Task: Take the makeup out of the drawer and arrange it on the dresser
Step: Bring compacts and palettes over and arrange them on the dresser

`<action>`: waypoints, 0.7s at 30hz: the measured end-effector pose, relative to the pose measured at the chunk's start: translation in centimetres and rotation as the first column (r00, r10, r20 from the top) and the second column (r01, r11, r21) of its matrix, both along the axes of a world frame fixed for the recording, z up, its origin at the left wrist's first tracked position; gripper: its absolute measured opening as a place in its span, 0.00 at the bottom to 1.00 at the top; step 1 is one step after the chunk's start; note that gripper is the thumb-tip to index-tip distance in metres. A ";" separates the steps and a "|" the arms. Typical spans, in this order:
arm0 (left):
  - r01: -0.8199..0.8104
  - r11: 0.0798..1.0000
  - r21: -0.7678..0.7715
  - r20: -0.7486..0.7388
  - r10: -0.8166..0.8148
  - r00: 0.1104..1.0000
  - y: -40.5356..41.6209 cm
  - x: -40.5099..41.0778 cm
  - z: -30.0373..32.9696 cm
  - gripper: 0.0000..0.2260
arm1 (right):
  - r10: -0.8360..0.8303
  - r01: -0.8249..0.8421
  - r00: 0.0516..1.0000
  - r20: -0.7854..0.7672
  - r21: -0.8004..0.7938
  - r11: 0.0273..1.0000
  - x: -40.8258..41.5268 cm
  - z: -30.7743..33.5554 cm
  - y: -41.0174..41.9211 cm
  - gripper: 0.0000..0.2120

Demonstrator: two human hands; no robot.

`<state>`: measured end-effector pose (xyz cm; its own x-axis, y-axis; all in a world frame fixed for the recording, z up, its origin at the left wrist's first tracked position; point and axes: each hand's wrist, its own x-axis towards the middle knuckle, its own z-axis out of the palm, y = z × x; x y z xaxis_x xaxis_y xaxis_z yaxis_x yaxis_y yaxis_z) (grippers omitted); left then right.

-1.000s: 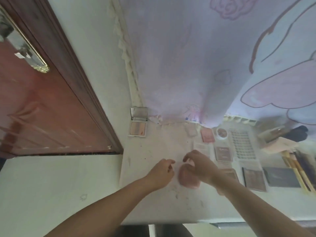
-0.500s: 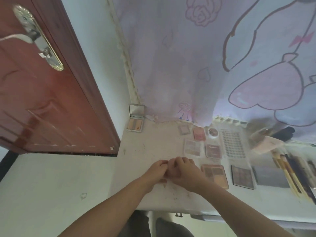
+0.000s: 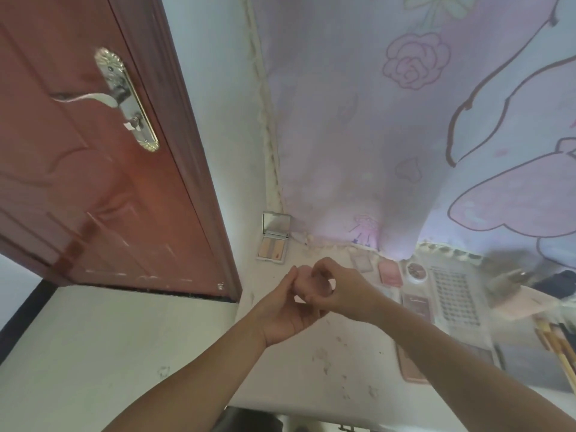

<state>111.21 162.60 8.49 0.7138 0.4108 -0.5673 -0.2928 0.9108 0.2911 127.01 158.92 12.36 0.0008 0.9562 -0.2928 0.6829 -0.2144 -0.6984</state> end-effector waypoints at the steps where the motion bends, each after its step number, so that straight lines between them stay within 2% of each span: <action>1: 0.000 1.000 -0.019 0.018 0.001 1.000 0.2 -0.2 0.0 0.25 | -0.037 0.036 0.997 -0.064 -0.022 0.999 0.0 0.3 0.6 0.20; 5: 0.028 0.997 -0.077 0.085 -0.022 0.996 1.0 -1.2 -0.6 0.27 | -0.177 0.106 0.885 -0.430 -0.185 0.977 1.6 1.0 3.0 0.18; 7: 0.057 0.994 -0.093 0.088 -0.049 0.995 1.4 -1.4 -1.0 0.28 | -0.293 0.171 0.773 -0.563 -0.259 0.951 2.9 0.7 4.0 0.15; 9: 0.065 0.992 -0.108 0.087 -0.056 0.995 1.9 -1.2 -1.3 0.28 | -0.404 0.254 0.658 -0.635 -0.318 0.913 3.4 -0.1 4.6 0.16; 11: 0.034 0.989 -0.142 0.081 -0.022 0.996 2.6 -0.7 -1.5 0.28 | -0.408 0.290 0.641 -0.650 -0.288 0.913 3.0 -1.1 4.9 0.15; 13: -0.008 0.985 -0.173 0.065 0.019 0.998 3.3 -0.2 -1.8 0.26 | -0.374 0.299 0.689 -0.621 -0.226 0.927 2.2 -2.0 5.2 0.17; 15: -0.026 0.982 -0.185 0.032 0.032 0.999 3.8 0.3 -2.1 0.24 | -0.428 0.372 0.699 -0.573 -0.220 0.902 1.9 -2.8 5.8 0.19; 18: -0.073 0.980 -0.186 -0.100 0.055 0.993 4.4 1.2 -2.9 0.19 | -0.512 0.473 0.702 -0.495 -0.213 0.855 2.4 -4.1 7.5 0.15; 21: -0.159 0.968 -0.192 -0.219 0.115 0.969 5.2 2.0 -3.6 0.14 | -0.532 0.494 0.750 -0.394 -0.202 0.846 3.1 -5.8 10.0 0.11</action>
<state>113.23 167.78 4.88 0.5185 0.3548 -0.7780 -0.3728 0.9126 0.1678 130.13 168.95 6.59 0.3444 0.8208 -0.4556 0.0986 -0.5143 -0.8519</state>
